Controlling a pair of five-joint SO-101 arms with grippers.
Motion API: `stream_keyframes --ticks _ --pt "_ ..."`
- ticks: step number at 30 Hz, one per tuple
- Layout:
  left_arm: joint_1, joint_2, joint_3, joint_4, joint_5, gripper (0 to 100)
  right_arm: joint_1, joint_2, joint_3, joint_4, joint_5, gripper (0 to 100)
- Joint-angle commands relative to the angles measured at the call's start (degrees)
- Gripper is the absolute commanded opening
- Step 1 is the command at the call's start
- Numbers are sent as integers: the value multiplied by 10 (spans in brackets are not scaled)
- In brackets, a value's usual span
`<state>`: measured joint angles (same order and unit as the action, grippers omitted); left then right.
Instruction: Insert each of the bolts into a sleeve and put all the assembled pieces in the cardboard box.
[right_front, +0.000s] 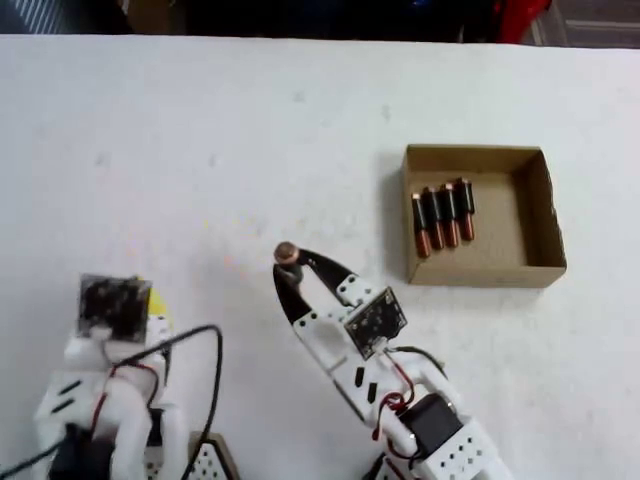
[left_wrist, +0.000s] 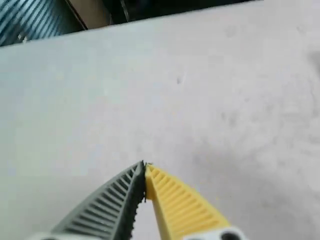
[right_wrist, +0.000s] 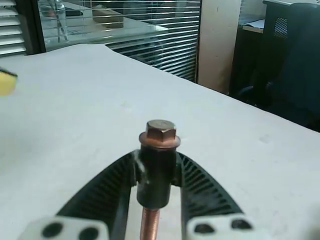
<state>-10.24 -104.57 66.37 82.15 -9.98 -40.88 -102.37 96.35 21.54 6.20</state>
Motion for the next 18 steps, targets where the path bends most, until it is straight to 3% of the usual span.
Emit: stream_keyframes --ticks 1,9,18 --pt "-5 0 50 -18 -4 22 6 -7 5 0 6 17" --pt "-4 0 192 -81 -4 23 51 -7 5 0 6 17" --pt "-3 0 258 -83 0 23 53 -7 5 0 6 17"
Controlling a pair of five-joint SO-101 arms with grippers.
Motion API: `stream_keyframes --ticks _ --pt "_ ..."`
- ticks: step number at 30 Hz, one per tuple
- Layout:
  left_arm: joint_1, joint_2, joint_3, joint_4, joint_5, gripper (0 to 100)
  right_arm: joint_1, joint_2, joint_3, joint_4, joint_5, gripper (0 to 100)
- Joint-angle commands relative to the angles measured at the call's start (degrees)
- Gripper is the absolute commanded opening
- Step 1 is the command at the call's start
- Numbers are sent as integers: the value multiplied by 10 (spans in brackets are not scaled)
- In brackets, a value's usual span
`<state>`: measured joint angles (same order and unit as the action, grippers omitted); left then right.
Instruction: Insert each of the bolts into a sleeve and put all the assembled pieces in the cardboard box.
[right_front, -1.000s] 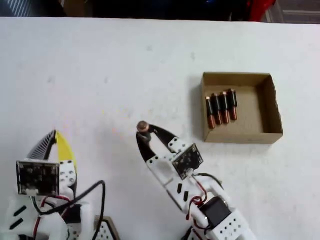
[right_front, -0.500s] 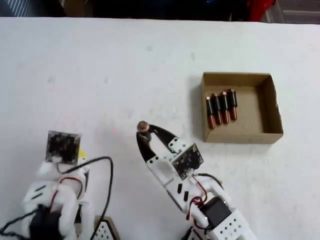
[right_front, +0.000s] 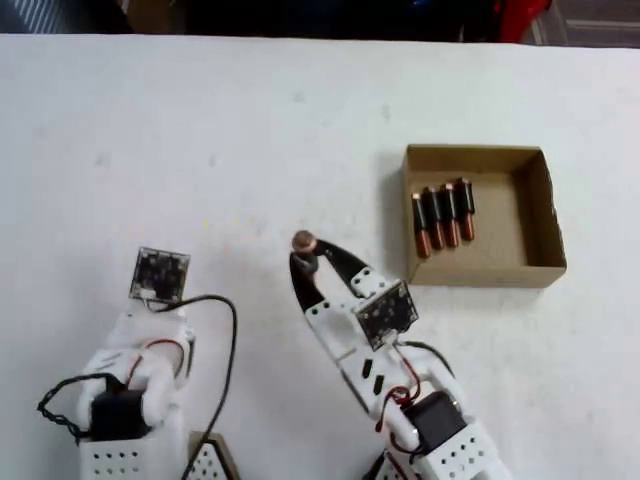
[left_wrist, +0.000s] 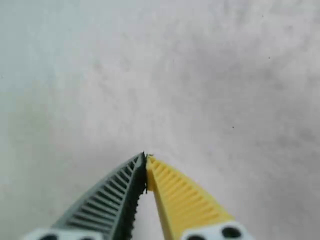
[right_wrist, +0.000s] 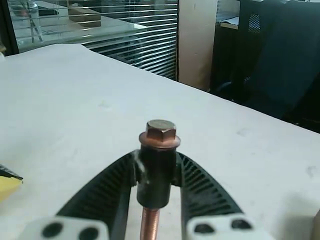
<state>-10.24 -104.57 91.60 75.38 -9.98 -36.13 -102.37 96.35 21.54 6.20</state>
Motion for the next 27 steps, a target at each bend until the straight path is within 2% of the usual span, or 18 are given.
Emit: stream_keyframes --ticks 1,9,18,23,27 --pt "-3 0 11 -16 1 23 6 -7 5 0 6 17" --pt "31 0 47 -25 4 23 6 -7 5 0 6 17" --pt "36 0 54 -18 67 23 7 -6 5 1 7 17" --pt "37 2 54 -19 66 23 34 -7 4 22 7 17" --pt "82 2 54 -19 67 23 67 -7 -25 40 7 16"
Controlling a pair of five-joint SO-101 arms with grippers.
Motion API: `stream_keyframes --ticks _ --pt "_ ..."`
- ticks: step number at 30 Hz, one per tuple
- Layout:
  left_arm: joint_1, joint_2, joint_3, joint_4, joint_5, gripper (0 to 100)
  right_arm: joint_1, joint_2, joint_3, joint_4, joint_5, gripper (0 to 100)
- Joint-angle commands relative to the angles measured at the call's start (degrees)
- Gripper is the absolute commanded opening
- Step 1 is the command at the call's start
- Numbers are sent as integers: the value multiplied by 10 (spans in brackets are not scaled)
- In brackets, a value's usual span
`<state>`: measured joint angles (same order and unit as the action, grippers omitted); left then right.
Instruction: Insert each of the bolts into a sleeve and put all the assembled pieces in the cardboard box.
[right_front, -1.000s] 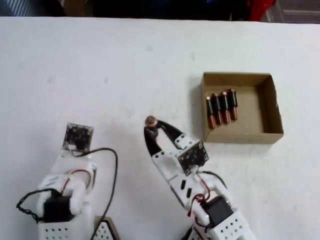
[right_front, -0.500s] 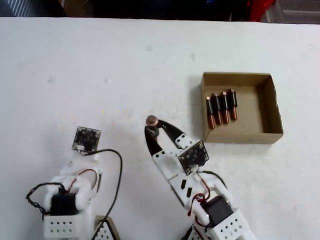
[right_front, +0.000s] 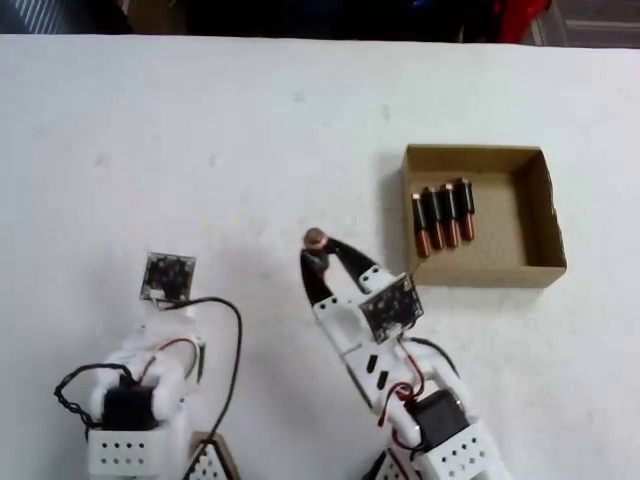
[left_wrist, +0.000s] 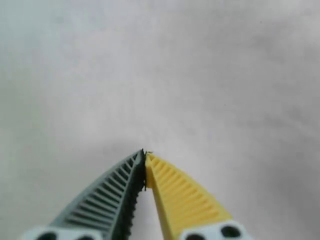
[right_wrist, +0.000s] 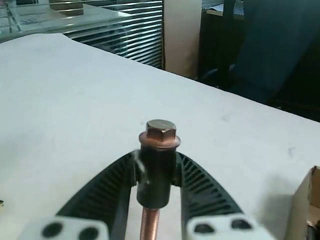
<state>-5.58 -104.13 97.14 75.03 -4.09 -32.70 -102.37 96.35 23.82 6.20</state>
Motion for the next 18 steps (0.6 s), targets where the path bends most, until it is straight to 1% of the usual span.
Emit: stream_keyframes --ticks 1,3,7,10,13,15,18 --pt "49 -2 -2 -16 8 23 42 -7 -40 35 7 16" --pt "55 -2 -2 -16 8 23 60 -7 -75 82 8 16" --pt "29 -2 -2 -16 8 23 104 -5 -157 175 8 16" --pt "25 -2 -2 -16 8 23 128 -4 -219 207 9 16" --pt "26 -2 -2 -16 8 23 145 0 -277 231 47 16" --pt "26 -2 -2 -16 8 23 166 25 -314 243 63 16" --pt "23 -2 -2 -16 4 23 209 100 -367 247 79 16"
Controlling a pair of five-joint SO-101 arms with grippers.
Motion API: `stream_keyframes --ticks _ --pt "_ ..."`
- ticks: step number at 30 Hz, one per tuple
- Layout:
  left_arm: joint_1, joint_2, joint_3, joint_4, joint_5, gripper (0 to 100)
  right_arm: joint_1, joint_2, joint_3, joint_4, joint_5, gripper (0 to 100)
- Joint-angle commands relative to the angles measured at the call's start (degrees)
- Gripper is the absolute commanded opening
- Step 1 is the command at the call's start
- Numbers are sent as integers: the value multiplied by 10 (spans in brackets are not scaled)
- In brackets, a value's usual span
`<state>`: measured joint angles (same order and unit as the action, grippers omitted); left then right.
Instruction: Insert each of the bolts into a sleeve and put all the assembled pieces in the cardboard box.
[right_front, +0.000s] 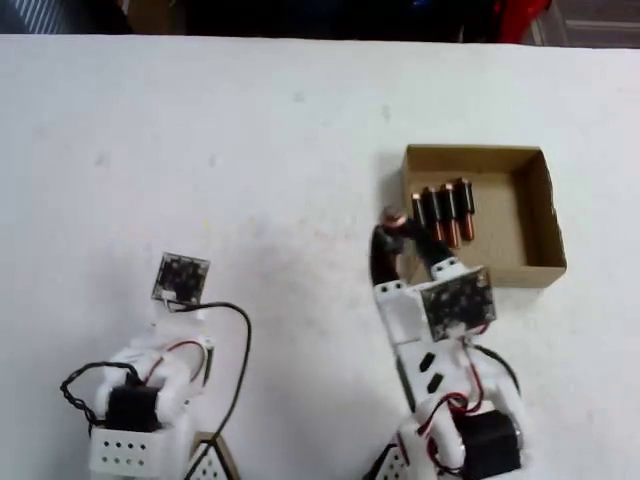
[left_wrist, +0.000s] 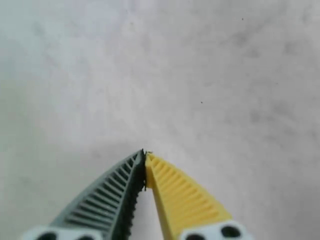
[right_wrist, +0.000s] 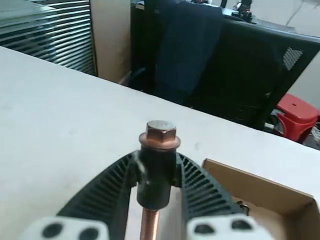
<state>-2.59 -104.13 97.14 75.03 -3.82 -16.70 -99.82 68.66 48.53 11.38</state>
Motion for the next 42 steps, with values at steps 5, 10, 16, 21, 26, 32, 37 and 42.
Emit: stream_keyframes --ticks 5,10,16,21,26,32,37,42 --pt "-7 -2 -1 -16 1 24 126 253 -189 -1 57 16" --pt "-7 -2 -1 -16 1 24 183 453 -257 -12 85 16" --pt "-7 -2 -1 -16 1 24 244 676 -324 -97 98 16" --pt "-7 -2 -1 -16 1 24 265 842 -426 -99 113 16" --pt "-7 -2 -1 -16 1 24 291 996 -557 -54 113 16" --pt "-7 -2 -1 -16 1 24 318 1166 -699 -15 113 18" --pt "-7 -2 -1 -16 1 24 324 1274 -804 24 113 18" --pt "-7 -2 -1 -16 1 24 320 1351 -891 76 113 19"
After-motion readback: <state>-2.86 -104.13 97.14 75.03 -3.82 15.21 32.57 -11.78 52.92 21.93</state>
